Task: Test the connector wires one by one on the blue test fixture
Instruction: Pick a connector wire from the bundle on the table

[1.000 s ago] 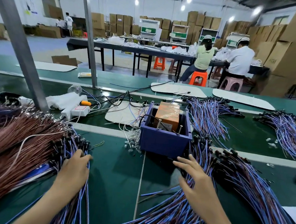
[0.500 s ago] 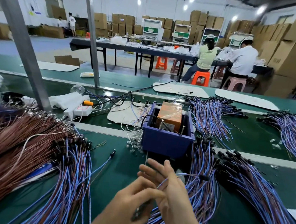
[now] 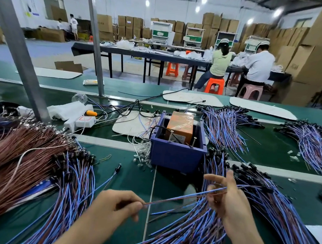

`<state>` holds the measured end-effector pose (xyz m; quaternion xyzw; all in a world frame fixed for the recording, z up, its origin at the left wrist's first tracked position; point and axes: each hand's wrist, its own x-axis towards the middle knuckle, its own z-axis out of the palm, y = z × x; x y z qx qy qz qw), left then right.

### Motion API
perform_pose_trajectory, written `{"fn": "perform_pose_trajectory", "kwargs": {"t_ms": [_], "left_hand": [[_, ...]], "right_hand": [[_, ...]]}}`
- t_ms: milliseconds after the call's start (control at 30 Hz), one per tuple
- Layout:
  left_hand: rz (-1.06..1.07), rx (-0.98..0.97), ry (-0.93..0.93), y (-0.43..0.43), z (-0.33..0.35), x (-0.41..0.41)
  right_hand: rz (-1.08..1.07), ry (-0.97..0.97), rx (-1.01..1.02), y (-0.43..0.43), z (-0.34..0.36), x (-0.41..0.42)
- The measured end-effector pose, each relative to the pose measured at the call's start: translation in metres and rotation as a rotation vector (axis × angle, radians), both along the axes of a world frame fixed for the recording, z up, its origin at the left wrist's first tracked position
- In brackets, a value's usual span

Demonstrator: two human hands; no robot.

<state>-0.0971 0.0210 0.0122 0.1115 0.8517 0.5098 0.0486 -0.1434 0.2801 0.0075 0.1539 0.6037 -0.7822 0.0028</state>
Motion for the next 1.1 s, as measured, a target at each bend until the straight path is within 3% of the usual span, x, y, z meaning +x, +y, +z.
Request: {"fn": "perform_pose_trajectory", "kwargs": {"t_ms": [100,233,267,333,433,567,667,867,933,1100], "left_hand": [[0.114,0.061,0.022,-0.008,0.005,-0.001],[0.195,0.065,0.114,-0.002,0.011,-0.003],[0.200,0.031,0.148,0.002,0.013,-0.004],[0.195,-0.013,0.203,0.012,0.017,-0.008],[0.144,-0.019,0.260,0.024,0.026,-0.016],[0.135,0.051,0.284,0.032,0.033,-0.030],[0.256,0.232,0.194,0.037,0.032,-0.039],[0.349,0.997,-0.112,0.070,0.022,-0.057],[0.333,1.032,-0.147,0.077,0.018,-0.061],[0.295,0.846,-0.158,0.079,0.011,-0.075]], "right_hand": [[0.132,-0.074,0.072,0.008,-0.002,0.009],[0.532,-0.145,0.324,-0.002,0.029,0.024],[0.561,-0.076,0.331,-0.011,0.037,0.026],[0.486,0.253,0.402,-0.031,0.043,0.032],[0.353,0.590,0.729,-0.062,0.037,0.031],[0.258,0.539,0.577,-0.079,0.027,0.024],[0.152,0.517,0.443,-0.080,0.024,0.016],[-0.021,0.497,0.215,-0.083,0.018,0.001],[-0.067,0.481,0.169,-0.084,0.013,-0.004],[-0.147,0.422,0.116,-0.085,-0.002,-0.014]]}}
